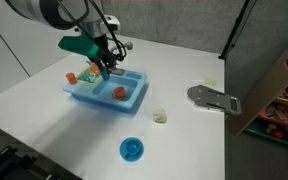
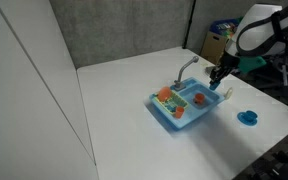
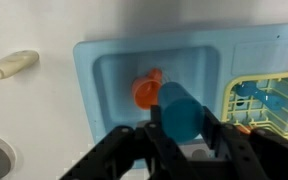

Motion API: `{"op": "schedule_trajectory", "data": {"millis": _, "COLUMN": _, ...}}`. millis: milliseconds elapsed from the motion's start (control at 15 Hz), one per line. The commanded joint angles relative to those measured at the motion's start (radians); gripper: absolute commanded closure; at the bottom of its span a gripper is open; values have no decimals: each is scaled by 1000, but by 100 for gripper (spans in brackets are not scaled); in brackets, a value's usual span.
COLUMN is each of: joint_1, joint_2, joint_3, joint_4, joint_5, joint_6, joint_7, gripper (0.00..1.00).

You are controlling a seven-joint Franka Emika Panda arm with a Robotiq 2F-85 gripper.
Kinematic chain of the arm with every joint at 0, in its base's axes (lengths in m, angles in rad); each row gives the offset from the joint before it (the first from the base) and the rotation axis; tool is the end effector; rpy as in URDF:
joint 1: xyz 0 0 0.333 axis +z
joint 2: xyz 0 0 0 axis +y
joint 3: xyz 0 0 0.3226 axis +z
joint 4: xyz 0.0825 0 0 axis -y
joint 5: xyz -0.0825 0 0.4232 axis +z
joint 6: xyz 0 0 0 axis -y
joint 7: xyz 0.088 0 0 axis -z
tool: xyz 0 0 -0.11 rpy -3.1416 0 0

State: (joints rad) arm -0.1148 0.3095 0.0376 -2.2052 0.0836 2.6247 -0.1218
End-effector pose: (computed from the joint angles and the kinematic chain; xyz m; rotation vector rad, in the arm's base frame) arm 0.5895 -0.0472 0.2212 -3.0908 0.0436 -0.1777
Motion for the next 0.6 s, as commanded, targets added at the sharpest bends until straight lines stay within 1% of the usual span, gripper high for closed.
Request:
{"op": "schedule_trajectory", "data": {"millis": 0, "joint_1": 12, "joint_2": 0, "joint_3": -11, "joint_4": 1, "joint_5": 6, "joint_6": -2, "joint_7": -3, "gripper": 59}}
{"op": "schedule_trajectory", "data": {"millis": 67, "joint_1": 13, "joint_2": -3, "joint_3": -11, "joint_4": -1, "joint_5": 4, "joint_6": -2, "joint_7": -4, "gripper": 84}}
{"op": "schedule_trajectory", "data": {"millis": 200, "joint_1": 21, "joint_2": -19, "joint_3": -2, "joint_4": -13, "joint_5": 6, "joint_6": -3, "joint_7": -9, "gripper": 84}}
{"op": "schedule_trajectory", "data": {"millis": 533, "joint_1": 67, "joint_2": -55, "joint_3": 14, "joint_4": -36, "joint_5": -4, "joint_6": -7, "joint_7": -11, "gripper": 84}}
